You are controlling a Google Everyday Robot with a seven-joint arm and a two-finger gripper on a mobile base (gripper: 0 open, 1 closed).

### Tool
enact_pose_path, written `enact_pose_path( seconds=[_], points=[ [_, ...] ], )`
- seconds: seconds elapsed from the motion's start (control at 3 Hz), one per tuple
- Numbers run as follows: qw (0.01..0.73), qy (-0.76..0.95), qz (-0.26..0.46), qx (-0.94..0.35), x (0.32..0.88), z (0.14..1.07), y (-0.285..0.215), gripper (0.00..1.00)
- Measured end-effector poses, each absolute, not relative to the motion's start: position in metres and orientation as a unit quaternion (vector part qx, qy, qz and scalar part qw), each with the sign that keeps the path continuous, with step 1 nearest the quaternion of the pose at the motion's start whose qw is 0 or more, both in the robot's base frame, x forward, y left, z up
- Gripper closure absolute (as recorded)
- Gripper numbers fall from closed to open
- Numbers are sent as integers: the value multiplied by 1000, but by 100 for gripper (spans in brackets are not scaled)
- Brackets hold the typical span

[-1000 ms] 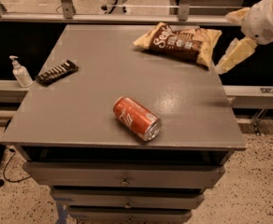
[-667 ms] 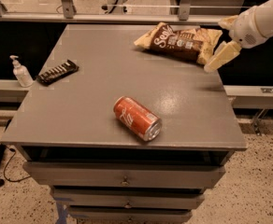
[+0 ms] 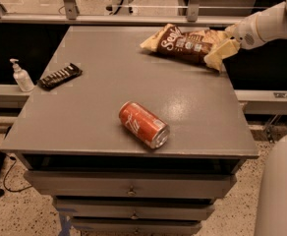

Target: Pick brown chip bag

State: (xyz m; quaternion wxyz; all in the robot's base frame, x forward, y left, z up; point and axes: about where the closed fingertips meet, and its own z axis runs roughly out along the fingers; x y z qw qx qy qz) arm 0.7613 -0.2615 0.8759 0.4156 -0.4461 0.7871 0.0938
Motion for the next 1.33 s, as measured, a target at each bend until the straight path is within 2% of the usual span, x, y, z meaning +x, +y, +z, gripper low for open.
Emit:
enact_pose_path(
  seconds=[0.33,1.0,1.33],
  points=[
    [421,802,119,-407,773,874,-263,40],
    [399,823,160,-370,759,863,-261,86],
    [406,811,203,-369,741,879,-252,100]
  ],
)
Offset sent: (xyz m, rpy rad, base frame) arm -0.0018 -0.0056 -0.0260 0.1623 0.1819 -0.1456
